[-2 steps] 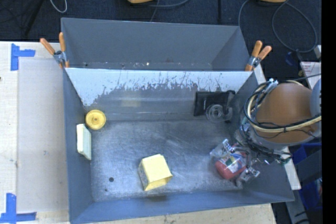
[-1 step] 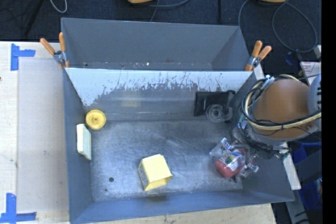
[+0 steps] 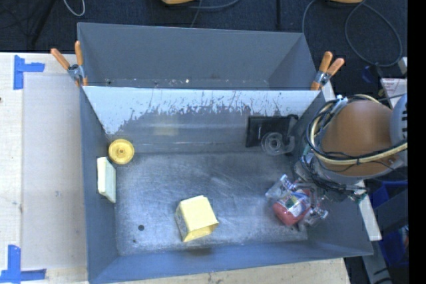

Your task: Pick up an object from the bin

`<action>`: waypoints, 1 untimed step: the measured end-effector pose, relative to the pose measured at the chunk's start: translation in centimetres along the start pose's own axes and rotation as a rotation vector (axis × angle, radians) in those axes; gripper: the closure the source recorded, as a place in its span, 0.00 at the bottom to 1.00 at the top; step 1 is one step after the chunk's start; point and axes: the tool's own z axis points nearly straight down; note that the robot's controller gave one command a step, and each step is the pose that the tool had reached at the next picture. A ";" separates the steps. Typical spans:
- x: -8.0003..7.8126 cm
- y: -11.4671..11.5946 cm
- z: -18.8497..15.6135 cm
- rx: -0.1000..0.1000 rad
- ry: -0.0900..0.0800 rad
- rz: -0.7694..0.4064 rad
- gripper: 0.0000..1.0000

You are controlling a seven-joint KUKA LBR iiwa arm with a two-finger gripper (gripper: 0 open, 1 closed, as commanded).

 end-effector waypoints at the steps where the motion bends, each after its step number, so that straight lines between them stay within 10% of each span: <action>1: 0.1 0.1 -0.4 -0.002 -0.001 0.000 1.00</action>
Offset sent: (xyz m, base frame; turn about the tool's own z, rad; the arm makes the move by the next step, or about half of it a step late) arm 0.0001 0.0000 0.0894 0.0000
